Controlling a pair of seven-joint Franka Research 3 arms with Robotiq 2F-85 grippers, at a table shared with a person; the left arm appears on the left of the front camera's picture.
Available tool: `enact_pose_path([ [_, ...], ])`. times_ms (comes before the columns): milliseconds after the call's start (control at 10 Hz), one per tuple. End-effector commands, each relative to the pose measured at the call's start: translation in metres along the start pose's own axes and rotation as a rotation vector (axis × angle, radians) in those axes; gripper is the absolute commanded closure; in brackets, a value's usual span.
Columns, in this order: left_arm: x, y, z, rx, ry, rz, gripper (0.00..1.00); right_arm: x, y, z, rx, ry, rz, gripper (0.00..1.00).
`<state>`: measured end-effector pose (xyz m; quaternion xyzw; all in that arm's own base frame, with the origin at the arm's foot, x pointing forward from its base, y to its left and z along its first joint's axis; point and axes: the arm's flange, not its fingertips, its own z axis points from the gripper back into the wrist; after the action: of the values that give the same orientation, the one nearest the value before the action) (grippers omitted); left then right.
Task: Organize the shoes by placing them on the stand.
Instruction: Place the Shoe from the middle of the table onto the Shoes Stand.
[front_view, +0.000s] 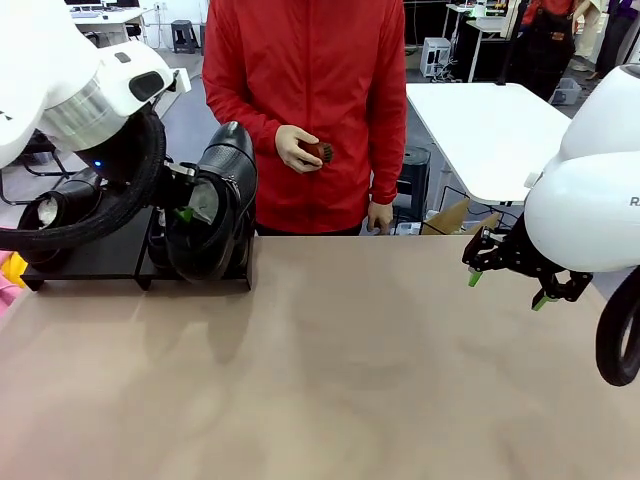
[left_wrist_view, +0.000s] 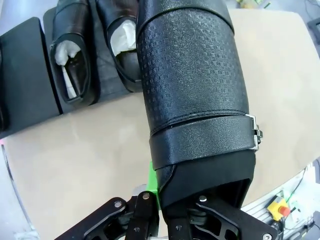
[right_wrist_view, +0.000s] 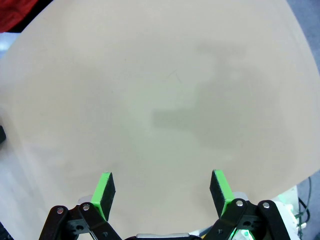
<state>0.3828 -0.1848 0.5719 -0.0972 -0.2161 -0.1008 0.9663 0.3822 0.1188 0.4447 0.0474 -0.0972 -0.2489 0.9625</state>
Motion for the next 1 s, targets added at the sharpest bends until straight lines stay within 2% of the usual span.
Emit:
enact_pose_path([
  [0,0.005,0.002,0.007,-0.003,-0.015,-0.003,1.00,0.001,0.000,0.002,0.002,-0.004,0.013,0.00],
  [100,0.000,0.000,0.000,0.000,0.000,0.000,1.00,0.001,0.000,0.002,0.002,-0.004,0.013,0.00],
  [200,-0.001,-0.002,-0.001,0.072,-0.035,-0.026,1.00,0.001,0.000,0.002,0.002,-0.004,0.013,0.00],
  [300,0.004,0.015,0.018,0.070,-0.102,0.000,1.00,0.001,0.000,0.002,0.002,-0.004,0.013,0.00],
  [400,0.010,0.037,0.031,0.087,-0.175,0.007,1.00,0.001,0.000,0.002,0.002,-0.004,0.013,0.00],
  [500,0.017,0.064,0.036,0.091,-0.114,0.033,1.00,0.001,0.000,0.002,0.002,-0.004,0.013,0.00],
  [600,0.024,0.089,0.040,0.087,-0.099,0.040,1.00,0.001,0.000,0.002,0.002,-0.004,0.013,0.00],
  [900,0.042,0.159,0.047,0.139,-0.162,0.055,1.00,0.001,0.000,0.002,0.002,-0.004,0.013,0.00],
])
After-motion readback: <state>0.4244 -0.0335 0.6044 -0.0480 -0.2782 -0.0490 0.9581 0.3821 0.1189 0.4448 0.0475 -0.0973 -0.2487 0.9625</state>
